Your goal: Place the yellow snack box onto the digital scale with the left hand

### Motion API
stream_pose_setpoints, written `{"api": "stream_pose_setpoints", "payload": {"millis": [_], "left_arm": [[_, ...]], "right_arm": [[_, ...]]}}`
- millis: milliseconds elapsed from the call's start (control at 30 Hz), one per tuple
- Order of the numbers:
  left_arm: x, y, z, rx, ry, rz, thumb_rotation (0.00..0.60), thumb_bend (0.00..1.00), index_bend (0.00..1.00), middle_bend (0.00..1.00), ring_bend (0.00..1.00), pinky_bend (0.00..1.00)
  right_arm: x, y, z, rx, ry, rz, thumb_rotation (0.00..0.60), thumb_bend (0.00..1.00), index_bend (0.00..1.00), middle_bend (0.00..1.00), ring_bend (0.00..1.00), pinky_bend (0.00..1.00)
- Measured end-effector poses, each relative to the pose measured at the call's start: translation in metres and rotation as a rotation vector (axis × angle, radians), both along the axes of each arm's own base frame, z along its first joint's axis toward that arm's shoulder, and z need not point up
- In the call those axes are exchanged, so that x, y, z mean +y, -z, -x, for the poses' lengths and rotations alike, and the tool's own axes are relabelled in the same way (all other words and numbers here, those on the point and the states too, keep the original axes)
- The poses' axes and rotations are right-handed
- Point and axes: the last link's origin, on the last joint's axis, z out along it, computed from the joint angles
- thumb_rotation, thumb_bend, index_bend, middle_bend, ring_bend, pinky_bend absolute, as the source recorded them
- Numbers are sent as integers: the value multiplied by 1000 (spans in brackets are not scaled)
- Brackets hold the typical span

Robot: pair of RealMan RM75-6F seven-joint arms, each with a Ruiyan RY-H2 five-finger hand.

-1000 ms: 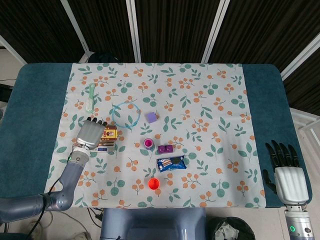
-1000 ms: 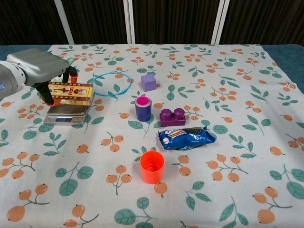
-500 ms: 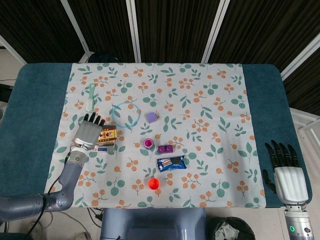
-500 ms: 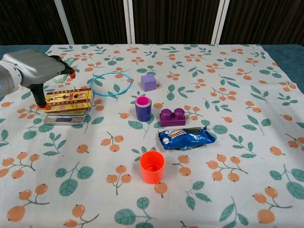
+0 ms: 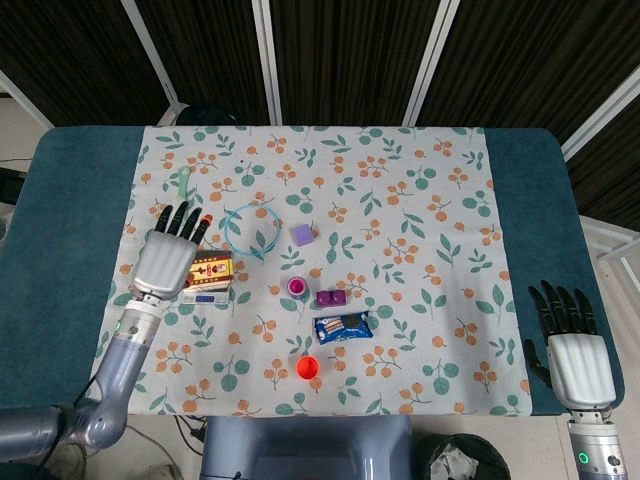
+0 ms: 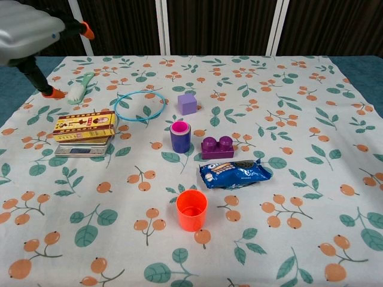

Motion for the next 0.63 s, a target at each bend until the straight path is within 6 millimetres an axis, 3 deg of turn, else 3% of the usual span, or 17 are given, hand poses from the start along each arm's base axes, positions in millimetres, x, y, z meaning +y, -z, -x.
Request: {"api": "stream_pose_setpoints", "payload": {"millis": [200, 433, 633], "left_arm": [[-44, -35, 35, -130, 5, -52, 600, 102, 57, 74, 9, 102], [-89, -68, 92, -279, -66, -111, 600, 99, 41, 68, 9, 102], [-114, -86, 135, -332, -154, -122, 600, 100, 41, 65, 9, 102]], "right_arm": [[1, -2, -1, -6, -9, 7, 600, 513, 34, 67, 58, 13], [1, -6, -1, -9, -17, 17, 600, 513, 34, 67, 58, 13], [2, -7, -1, -7, -15, 13, 600, 513, 34, 67, 58, 14]]}}
